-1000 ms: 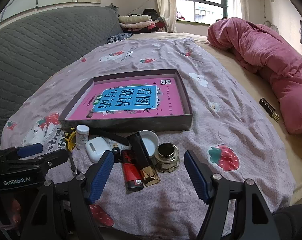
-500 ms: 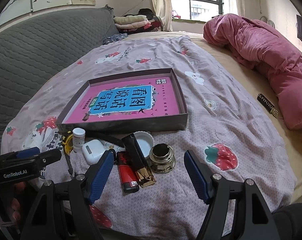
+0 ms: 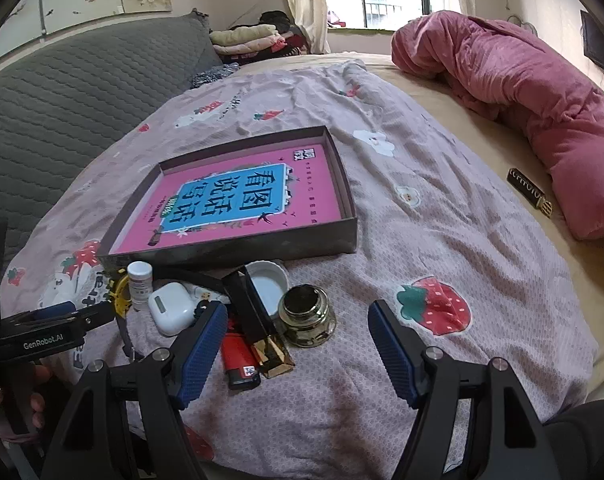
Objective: Organize rigid objects
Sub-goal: 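Close the left tool on the yellow watch while the right tool grasps the brass cup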
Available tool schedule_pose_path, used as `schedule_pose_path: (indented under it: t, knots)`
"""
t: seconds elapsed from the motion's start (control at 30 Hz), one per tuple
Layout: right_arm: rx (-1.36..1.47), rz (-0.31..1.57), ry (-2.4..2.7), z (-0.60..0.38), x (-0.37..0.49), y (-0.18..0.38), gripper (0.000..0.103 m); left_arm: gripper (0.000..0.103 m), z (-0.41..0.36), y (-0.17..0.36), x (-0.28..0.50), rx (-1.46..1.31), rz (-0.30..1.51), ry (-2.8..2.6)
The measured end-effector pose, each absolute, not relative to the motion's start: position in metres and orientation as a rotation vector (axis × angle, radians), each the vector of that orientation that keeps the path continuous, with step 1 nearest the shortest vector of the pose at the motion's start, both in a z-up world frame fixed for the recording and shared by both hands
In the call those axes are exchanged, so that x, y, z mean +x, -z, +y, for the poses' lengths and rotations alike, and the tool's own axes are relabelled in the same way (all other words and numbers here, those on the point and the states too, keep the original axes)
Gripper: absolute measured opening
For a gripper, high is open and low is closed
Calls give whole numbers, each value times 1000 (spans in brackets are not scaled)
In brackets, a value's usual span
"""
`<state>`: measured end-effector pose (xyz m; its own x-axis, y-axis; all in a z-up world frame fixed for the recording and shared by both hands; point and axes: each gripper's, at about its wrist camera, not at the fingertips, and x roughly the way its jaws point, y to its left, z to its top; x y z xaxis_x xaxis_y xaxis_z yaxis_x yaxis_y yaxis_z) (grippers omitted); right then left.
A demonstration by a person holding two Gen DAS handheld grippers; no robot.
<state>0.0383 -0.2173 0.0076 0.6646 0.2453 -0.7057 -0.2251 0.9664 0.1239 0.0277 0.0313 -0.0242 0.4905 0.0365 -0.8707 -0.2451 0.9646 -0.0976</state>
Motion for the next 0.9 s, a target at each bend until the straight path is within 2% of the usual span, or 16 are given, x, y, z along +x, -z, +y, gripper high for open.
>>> schedule_pose_path:
  t: [0.2, 0.33, 0.37, 0.4, 0.5, 0.57, 0.67, 0.9]
  knots:
    - [43, 810, -254, -222, 42, -4, 72, 89, 35, 28, 35, -201, 1064, -176]
    - [47, 826, -249, -222, 45, 0, 72, 83, 37, 30, 40, -203, 1071, -171]
    - [45, 829, -249, -222, 45, 1, 72, 80, 37, 31, 41, -199, 1070, -167]
    - [46, 833, -252, -222, 46, 2, 72, 73, 36, 31, 42, -195, 1066, -166]
    - [42, 851, -262, -220, 48, 5, 72, 59, 33, 30, 44, -192, 1060, -142]
    - [37, 863, -266, -218, 48, 6, 72, 56, 32, 30, 46, -189, 1056, -134]
    - [30, 879, -268, -216, 49, 9, 72, 46, 30, 30, 49, -198, 1053, -105]
    - [19, 919, -256, -217, 53, 15, 72, 33, 26, 32, 58, -189, 1047, -72]
